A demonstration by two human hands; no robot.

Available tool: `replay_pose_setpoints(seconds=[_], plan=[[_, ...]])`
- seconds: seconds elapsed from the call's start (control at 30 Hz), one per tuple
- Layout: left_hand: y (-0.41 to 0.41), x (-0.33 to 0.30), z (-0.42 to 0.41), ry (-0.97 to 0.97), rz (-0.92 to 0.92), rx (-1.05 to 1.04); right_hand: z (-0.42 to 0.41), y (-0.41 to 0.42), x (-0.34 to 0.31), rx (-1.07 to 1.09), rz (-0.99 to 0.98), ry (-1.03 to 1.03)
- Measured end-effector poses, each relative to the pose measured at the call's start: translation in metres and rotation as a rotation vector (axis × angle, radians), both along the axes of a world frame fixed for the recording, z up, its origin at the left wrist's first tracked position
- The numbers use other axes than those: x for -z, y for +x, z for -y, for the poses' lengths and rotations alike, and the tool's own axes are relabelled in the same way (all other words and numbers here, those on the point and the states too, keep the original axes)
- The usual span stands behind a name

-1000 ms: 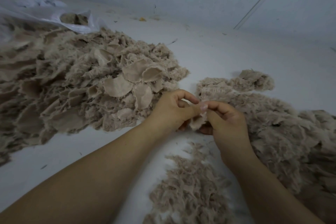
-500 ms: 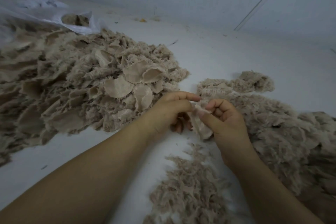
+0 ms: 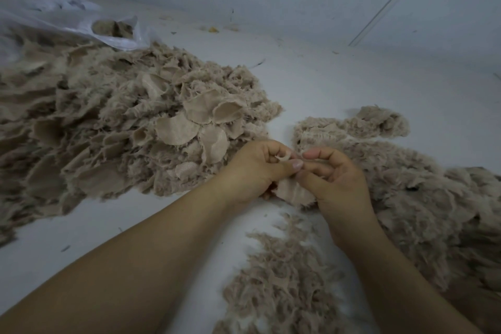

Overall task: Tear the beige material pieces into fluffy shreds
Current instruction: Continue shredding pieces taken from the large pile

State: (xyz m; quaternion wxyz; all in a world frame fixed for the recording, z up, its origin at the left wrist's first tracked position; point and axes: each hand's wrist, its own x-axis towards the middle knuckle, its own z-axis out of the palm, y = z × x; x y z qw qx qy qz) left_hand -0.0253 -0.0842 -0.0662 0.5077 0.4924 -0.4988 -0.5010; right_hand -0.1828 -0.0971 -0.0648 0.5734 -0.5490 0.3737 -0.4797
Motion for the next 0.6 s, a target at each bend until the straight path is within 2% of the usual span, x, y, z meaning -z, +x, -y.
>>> replay_pose_setpoints(seconds=[0.17,0.3,0.33,0.4,0.47,0.53,0.6], plan=[[-0.004,0.003,-0.001,-0.111,-0.131,-0.168,0.002,0.001,0.004,-0.007,-0.106,0.003],[0.003,0.004,0.003,-0.189,-0.129,-0.348,0.003,0.003,0.005,0.052,-0.157,0.012],[0.008,0.002,0.003,-0.178,-0.155,-0.286,0.004,0.002,0.005,0.091,-0.138,0.026],[0.014,-0.001,-0.002,-0.113,-0.224,0.046,0.005,0.000,0.004,0.144,-0.081,0.059],[0.017,-0.005,-0.007,-0.032,-0.131,0.323,0.004,-0.001,0.002,0.155,-0.046,0.079],[0.012,-0.011,-0.009,-0.015,-0.006,0.314,0.003,-0.001,0.001,0.149,-0.025,0.078],[0.006,-0.012,-0.005,-0.025,0.056,0.134,0.003,-0.001,0.000,0.129,0.023,0.090]])
